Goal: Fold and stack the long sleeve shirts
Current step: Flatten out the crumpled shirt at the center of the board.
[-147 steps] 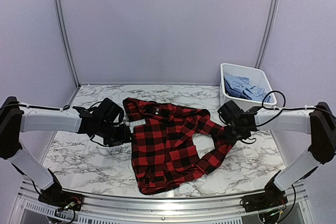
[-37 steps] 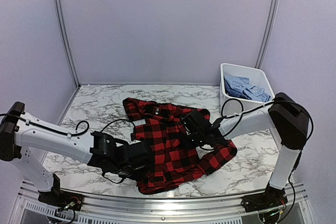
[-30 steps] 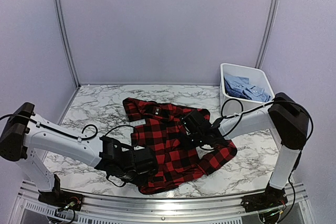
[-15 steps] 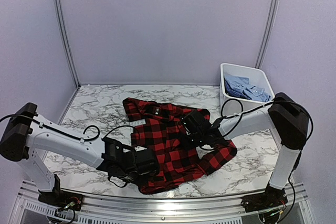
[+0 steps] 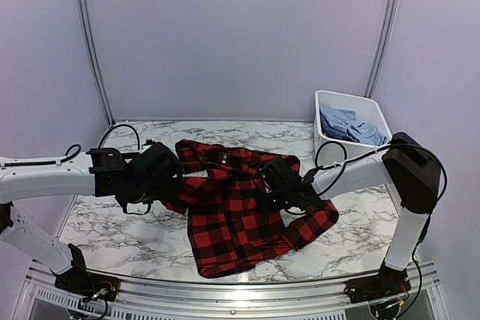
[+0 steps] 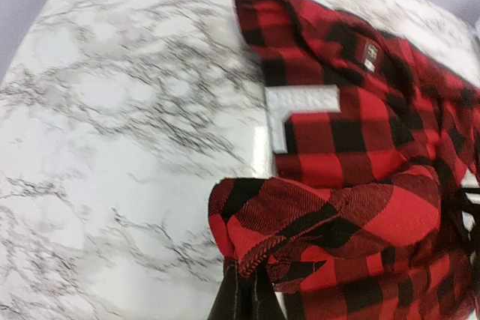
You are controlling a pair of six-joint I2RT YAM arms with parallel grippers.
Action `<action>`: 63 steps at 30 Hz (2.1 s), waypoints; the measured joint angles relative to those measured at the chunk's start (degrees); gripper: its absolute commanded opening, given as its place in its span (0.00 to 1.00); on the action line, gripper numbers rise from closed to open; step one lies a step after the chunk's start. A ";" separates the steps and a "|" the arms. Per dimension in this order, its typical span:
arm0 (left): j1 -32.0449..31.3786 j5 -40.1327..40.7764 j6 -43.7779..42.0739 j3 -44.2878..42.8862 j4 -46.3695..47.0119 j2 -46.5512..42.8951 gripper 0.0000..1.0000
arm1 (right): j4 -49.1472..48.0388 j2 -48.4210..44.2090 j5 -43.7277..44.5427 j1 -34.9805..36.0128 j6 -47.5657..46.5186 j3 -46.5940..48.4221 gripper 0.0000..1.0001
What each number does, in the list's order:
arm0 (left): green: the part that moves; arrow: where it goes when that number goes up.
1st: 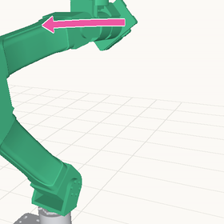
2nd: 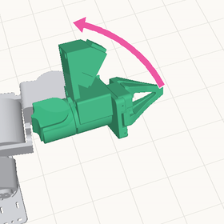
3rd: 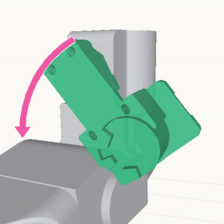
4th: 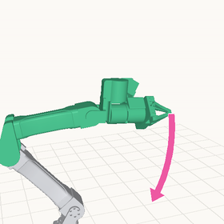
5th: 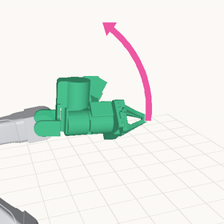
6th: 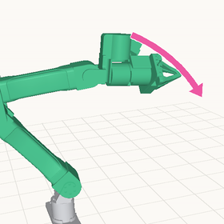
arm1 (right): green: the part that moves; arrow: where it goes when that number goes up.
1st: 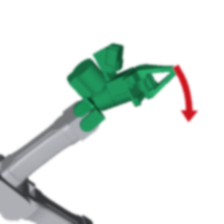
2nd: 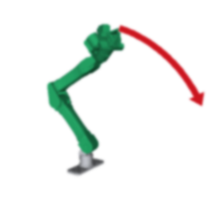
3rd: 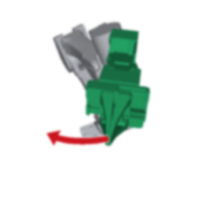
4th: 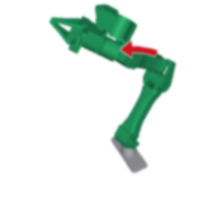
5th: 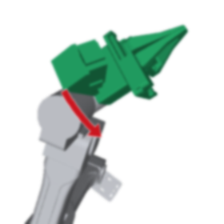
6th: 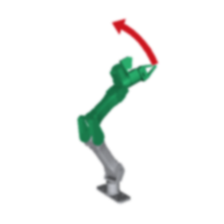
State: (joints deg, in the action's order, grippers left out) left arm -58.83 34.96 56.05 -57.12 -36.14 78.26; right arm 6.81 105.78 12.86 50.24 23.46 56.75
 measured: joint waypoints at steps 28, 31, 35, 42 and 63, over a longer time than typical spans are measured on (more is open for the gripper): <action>57.48 -14.19 -21.46 -33.77 8.44 28.50 0.00 | 2.82 -1.16 -0.79 1.31 0.26 0.00 0.43; 57.94 -14.45 -22.14 -38.53 7.50 31.04 0.00 | 4.72 -1.97 -0.85 1.31 0.22 0.00 0.43; 58.47 -14.69 -23.02 -44.30 5.73 33.31 0.00 | 6.75 -2.51 -0.85 1.42 0.00 0.00 0.45; 60.24 -15.87 -24.20 -57.81 0.94 39.60 0.00 | 7.45 -2.12 -1.01 1.31 -1.42 0.59 0.46; 60.41 -23.41 -27.15 -69.22 -6.64 49.03 0.79 | 8.87 0.55 -1.99 -1.29 -1.99 4.96 0.48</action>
State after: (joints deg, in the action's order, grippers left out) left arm 1.58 11.55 28.91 -126.34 -42.78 127.28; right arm 15.68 106.32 10.87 48.95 21.47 61.71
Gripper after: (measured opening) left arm 0.700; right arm 0.472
